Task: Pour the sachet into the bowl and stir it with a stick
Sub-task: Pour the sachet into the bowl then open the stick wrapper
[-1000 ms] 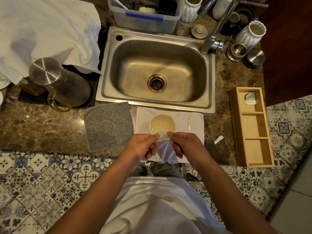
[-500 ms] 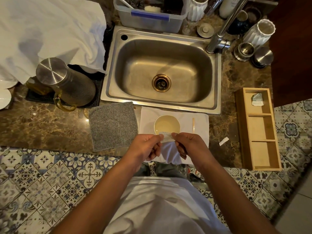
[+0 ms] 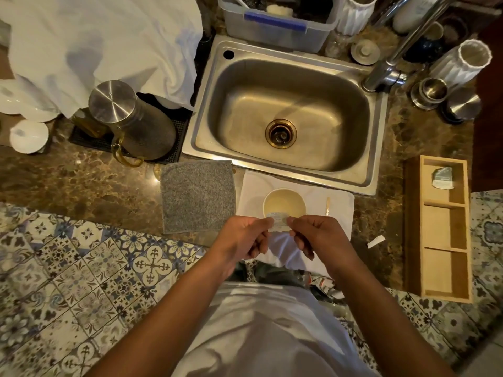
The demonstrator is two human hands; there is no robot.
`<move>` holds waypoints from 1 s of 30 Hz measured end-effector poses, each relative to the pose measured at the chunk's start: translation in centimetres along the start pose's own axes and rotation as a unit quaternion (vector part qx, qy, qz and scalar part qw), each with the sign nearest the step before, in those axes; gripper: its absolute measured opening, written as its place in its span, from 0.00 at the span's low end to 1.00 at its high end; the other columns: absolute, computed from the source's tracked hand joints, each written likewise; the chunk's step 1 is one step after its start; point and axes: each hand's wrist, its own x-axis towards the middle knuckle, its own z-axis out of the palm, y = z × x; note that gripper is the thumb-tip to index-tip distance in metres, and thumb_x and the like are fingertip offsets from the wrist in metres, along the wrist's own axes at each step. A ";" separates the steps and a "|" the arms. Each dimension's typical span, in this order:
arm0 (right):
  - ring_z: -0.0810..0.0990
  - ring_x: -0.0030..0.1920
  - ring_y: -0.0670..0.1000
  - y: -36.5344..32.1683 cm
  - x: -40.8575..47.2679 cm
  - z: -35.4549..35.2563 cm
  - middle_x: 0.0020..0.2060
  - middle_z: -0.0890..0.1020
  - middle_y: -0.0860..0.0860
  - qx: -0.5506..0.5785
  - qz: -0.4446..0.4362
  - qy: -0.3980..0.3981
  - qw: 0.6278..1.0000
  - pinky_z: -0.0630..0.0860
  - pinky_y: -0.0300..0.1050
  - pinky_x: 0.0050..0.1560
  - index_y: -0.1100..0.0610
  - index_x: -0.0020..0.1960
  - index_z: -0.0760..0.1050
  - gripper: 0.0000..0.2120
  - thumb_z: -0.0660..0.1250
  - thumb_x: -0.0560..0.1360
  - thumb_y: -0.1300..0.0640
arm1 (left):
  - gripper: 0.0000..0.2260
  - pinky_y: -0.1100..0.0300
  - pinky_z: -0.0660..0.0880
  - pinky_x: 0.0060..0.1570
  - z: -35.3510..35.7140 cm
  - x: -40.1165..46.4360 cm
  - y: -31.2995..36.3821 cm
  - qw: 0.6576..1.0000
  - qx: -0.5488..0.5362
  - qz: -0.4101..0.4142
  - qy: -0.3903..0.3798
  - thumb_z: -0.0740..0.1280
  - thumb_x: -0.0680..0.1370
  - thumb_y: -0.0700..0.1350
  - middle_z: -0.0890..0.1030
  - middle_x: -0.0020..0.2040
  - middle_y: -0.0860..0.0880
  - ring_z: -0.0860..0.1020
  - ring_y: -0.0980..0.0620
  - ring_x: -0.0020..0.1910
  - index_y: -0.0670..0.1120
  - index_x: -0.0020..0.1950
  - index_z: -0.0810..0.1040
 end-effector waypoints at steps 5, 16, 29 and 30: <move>0.74 0.24 0.50 -1.1 0.5 -0.5 0.26 0.81 0.57 -0.042 -0.010 -0.016 0.999 0.71 0.43 0.28 0.61 0.33 0.82 0.18 0.69 0.79 0.54 | 0.15 0.64 0.65 0.23 0.3 0.2 0.2 1.000 -0.023 -0.013 0.009 0.69 0.81 0.48 0.77 0.26 0.46 0.68 0.53 0.22 0.40 0.38 0.80; 0.77 0.25 0.49 -1.9 1.8 -1.7 0.27 0.83 0.57 -0.080 -0.007 -0.048 0.996 0.72 0.39 0.27 0.62 0.34 0.82 0.18 0.69 0.80 0.55 | 0.15 0.62 0.66 0.25 1.2 0.3 0.8 0.999 -0.037 -0.015 0.023 0.68 0.80 0.48 0.79 0.29 0.43 0.69 0.52 0.24 0.37 0.41 0.82; 0.76 0.22 0.49 -2.3 2.1 -1.8 0.24 0.81 0.55 -0.093 -0.006 -0.051 0.994 0.71 0.38 0.25 0.61 0.33 0.81 0.20 0.67 0.81 0.53 | 0.14 0.62 0.65 0.25 1.5 0.4 1.0 0.999 -0.039 -0.007 0.013 0.67 0.81 0.48 0.79 0.28 0.44 0.69 0.53 0.23 0.42 0.39 0.81; 0.75 0.22 0.50 -2.3 2.1 -1.8 0.24 0.81 0.56 -0.090 -0.003 -0.050 0.995 0.71 0.38 0.25 0.62 0.34 0.81 0.20 0.67 0.81 0.53 | 0.14 0.62 0.65 0.25 1.4 0.4 1.1 0.999 -0.038 -0.006 0.011 0.67 0.82 0.47 0.79 0.28 0.44 0.69 0.53 0.23 0.42 0.39 0.82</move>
